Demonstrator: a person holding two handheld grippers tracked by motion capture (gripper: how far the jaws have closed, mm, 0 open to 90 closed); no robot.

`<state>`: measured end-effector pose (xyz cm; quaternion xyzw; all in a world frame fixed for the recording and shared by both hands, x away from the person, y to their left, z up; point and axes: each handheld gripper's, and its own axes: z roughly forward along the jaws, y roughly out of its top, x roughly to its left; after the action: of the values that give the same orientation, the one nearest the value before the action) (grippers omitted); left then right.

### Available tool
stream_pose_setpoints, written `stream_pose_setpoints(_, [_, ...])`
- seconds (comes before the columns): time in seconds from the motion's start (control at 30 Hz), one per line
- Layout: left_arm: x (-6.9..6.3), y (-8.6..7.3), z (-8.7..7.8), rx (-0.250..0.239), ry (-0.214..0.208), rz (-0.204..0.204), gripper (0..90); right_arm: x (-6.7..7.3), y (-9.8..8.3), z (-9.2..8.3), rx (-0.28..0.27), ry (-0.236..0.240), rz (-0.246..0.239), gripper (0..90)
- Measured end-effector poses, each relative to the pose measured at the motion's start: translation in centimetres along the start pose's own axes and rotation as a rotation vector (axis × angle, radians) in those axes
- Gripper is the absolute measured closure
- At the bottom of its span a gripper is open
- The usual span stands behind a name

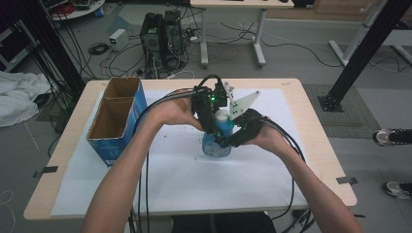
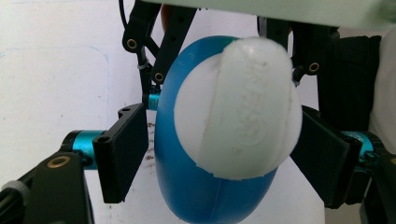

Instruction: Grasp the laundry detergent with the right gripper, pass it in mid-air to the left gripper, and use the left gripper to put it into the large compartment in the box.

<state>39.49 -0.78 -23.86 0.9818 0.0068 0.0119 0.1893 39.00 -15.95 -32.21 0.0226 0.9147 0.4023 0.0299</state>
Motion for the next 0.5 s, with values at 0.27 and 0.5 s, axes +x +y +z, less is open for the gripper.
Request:
stream_pose_setpoints(0.27, [-0.02,-0.04,-0.04,0.005,0.0,0.005,25.1,0.0,0.01,0.03,0.001,-0.01,-0.005,45.4])
stream_pose_setpoints(0.5, [0.06,0.1,0.01,0.026,0.0,0.02,27.5,0.26,0.09,-0.1,-0.008,0.0,0.034,45.3])
